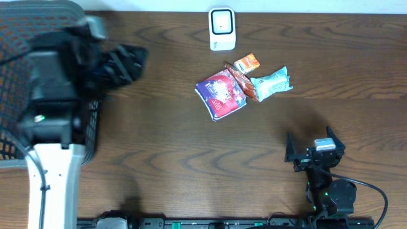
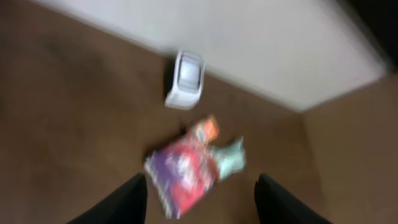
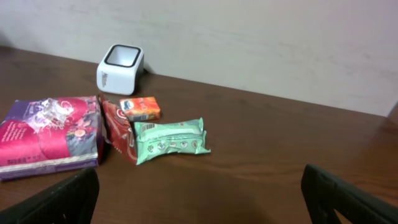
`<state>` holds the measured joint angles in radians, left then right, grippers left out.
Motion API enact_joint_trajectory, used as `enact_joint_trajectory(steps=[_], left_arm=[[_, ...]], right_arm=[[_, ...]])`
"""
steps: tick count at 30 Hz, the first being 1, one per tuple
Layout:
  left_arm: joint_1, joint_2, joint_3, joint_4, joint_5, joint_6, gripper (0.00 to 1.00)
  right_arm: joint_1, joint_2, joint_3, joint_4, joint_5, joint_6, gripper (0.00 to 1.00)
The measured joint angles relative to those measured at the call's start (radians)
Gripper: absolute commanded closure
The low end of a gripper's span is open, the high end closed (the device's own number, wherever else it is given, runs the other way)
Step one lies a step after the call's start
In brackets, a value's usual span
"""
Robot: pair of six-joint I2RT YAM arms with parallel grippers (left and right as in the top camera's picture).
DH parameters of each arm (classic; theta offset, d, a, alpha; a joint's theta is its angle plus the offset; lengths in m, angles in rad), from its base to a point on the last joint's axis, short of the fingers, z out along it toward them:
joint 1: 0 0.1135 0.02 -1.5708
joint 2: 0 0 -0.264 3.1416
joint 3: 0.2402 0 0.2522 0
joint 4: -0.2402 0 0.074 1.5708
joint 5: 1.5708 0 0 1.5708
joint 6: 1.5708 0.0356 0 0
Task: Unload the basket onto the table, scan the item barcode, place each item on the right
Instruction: 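Move the left gripper out toward the pink pack on the table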
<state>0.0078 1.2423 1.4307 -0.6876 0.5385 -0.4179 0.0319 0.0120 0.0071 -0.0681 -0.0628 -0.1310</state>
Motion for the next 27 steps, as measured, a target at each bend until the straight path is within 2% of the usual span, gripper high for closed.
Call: enact_joint_trajectory(steps=[1,7,10,19,21,22,24,27], left_arm=[[-0.044,0.012,0.000,-0.039,-0.043,0.002,0.40],[-0.222,0.111,0.000,-0.163,-0.196,0.026,0.38],[-0.289,0.167,0.000,-0.191,-0.228,0.037,0.34],[-0.409,0.277,0.000,-0.282,-0.287,0.057,0.32],[-0.427,0.287,0.000,-0.291,-0.323,0.058,0.25],[-0.435,0.289,0.000,-0.296,-0.341,0.060,0.15],[-0.449,0.290,0.000,-0.302,-0.377,0.064,0.05],[-0.459,0.290,0.000,-0.302,-0.427,0.061,0.01]], right_arm=[[0.000,0.000,0.000,0.000,0.000,0.000,0.01],[0.000,0.000,0.000,0.000,0.000,0.000,0.01],[0.000,0.000,0.000,0.000,0.000,0.000,0.01],[0.000,0.000,0.000,0.000,0.000,0.000,0.01],[0.000,0.000,0.000,0.000,0.000,0.000,0.01],[0.000,0.000,0.000,0.000,0.000,0.000,0.01],[0.000,0.000,0.000,0.000,0.000,0.000,0.01],[0.000,0.000,0.000,0.000,0.000,0.000,0.01]])
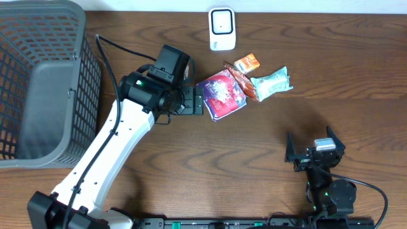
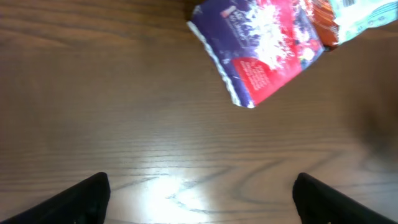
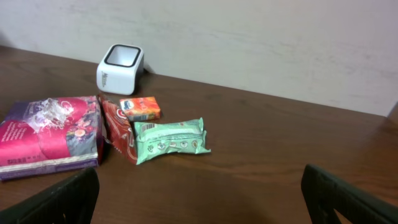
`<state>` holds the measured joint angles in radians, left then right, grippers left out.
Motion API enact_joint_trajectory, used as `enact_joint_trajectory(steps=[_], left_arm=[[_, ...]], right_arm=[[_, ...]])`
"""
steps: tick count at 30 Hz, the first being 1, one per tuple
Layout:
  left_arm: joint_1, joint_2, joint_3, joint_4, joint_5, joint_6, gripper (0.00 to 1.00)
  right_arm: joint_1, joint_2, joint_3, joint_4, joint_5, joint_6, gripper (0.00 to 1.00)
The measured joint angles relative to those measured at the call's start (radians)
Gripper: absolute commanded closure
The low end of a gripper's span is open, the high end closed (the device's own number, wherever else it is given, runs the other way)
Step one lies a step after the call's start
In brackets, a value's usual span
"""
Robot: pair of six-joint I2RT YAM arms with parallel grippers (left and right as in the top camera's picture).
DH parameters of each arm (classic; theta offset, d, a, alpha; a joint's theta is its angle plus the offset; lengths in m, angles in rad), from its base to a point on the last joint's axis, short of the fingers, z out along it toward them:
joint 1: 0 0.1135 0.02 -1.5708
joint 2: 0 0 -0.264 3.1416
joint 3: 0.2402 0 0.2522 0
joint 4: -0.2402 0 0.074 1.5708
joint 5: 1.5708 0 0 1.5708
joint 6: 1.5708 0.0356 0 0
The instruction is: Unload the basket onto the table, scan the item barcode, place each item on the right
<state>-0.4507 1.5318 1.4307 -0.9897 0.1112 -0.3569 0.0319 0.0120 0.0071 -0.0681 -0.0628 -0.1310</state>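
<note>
A pink-and-purple packet [image 1: 220, 94] lies flat mid-table, with a red packet [image 1: 241, 83], a small orange box [image 1: 247, 63] and a mint-green packet [image 1: 272, 83] to its right. The white scanner [image 1: 222, 28] stands at the far edge. My left gripper [image 1: 193, 104] is open, low over the table just left of the pink-and-purple packet [image 2: 261, 56], with bare wood between its fingers [image 2: 87, 199]. My right gripper [image 1: 311, 151] is open near the front right, well short of the items. The scanner [image 3: 120, 68] and the green packet [image 3: 171, 140] lie ahead of it.
A large grey mesh basket [image 1: 38, 83] fills the left end of the table. The left arm [image 1: 114, 146] slants from the front left across the table to the packets. A pale wall [image 3: 249, 43] runs behind the table's far edge.
My left arm was raised high over the basket at the left. Now it reaches low over the table, gripper open beside the pink-and-purple packet. The right arm and the items have not moved.
</note>
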Motion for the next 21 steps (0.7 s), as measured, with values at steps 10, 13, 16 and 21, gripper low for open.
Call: enact_joint_trajectory(steps=[10,13,16,21], left_arm=[[0.000,0.000,0.000,0.000,-0.172,-0.001,0.02],[0.000,0.000,0.000,-0.006,-0.187,-0.001,0.02],[0.000,0.000,0.000,-0.009,-0.193,-0.002,0.02],[0.000,0.000,0.000,-0.009,-0.196,-0.005,0.02]], right_arm=[[0.000,0.000,0.000,0.000,0.000,0.000,0.01],[0.000,0.000,0.000,0.000,0.000,0.000,0.01],[0.000,0.000,0.000,0.000,0.000,0.000,0.01],[0.000,0.000,0.000,0.000,0.000,0.000,0.01]])
